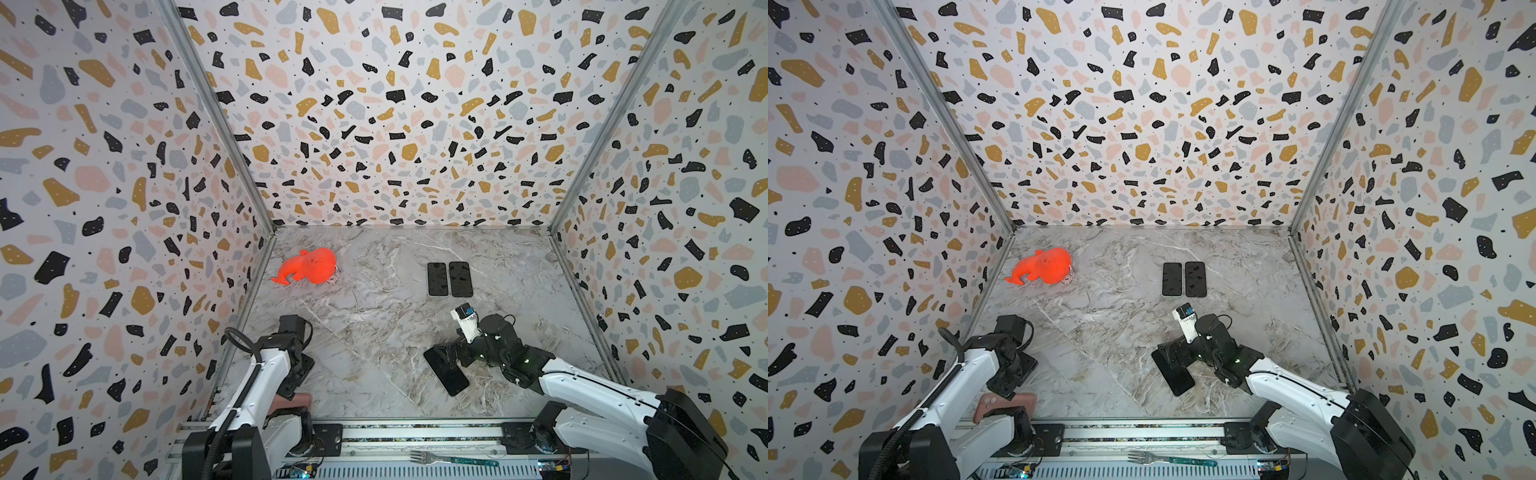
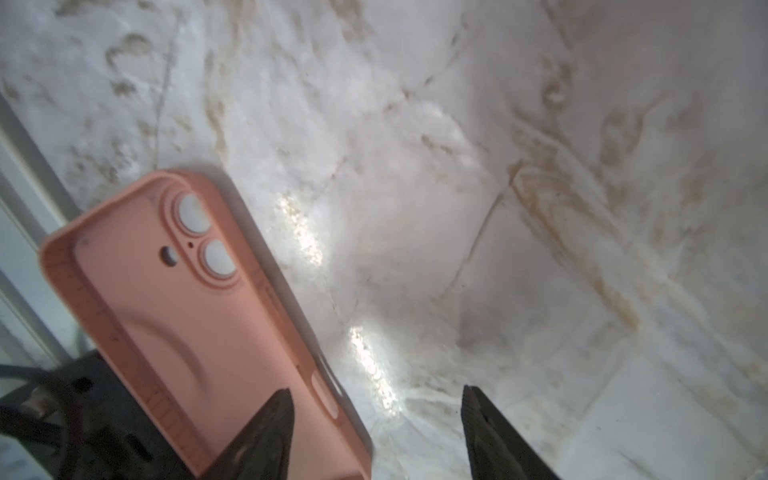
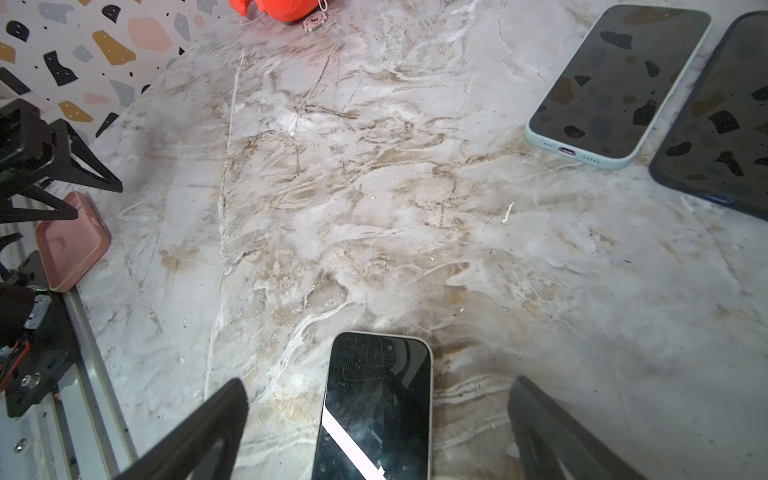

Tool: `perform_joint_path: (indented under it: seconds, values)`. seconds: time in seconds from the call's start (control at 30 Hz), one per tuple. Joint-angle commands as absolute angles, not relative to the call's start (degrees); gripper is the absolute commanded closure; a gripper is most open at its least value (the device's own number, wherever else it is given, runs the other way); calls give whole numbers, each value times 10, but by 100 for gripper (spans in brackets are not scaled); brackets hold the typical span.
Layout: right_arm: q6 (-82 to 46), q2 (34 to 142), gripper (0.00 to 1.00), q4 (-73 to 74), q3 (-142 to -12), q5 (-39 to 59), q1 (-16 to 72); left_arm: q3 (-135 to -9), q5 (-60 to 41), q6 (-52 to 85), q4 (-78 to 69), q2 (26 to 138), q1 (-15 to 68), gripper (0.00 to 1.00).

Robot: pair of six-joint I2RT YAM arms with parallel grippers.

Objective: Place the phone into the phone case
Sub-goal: 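Grasp the pink case's edge with the left gripper, then carry the pink case toward the phone held by the right gripper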

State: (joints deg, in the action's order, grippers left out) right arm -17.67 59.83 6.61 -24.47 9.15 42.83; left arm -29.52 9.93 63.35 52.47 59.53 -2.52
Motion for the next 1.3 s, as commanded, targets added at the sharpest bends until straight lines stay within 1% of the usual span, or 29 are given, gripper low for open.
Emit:
perform_joint_path:
  seconds: [0.0,0.17,0.3,0.4,0.5,0.57,0.73,0.87,0.93,1.03,1.13,1.2,1.27]
  values:
    - [-174,574,1,47,-257,79,423,-284,97,669,541,613,9,35]
    - [-175,559,1,43,-251,84,422,-290,82,705,563,617,65,35]
    - [-176,553,1,45,-246,92,422,-291,76,728,579,577,81,37]
    - [-178,550,1,49,-242,97,422,-283,70,748,578,548,90,36]
    - [-179,551,1,52,-241,99,422,-256,59,759,560,537,91,42]
    - [-179,553,1,50,-241,101,422,-242,49,760,549,538,90,48]
    - [-179,564,1,51,-243,102,422,-234,47,754,534,549,90,54]
    - [-178,569,1,47,-247,97,422,-224,37,747,515,555,91,70]
    - [-177,570,1,45,-249,94,422,-222,32,741,510,559,91,80]
    - [-175,571,1,40,-252,88,422,-232,31,728,507,561,91,86]
    - [-175,571,1,34,-255,84,422,-251,37,714,511,563,97,95]
    - [-173,570,1,30,-257,81,422,-272,46,707,517,562,109,98]
    - [-172,569,1,26,-260,76,422,-297,63,697,522,563,132,98]
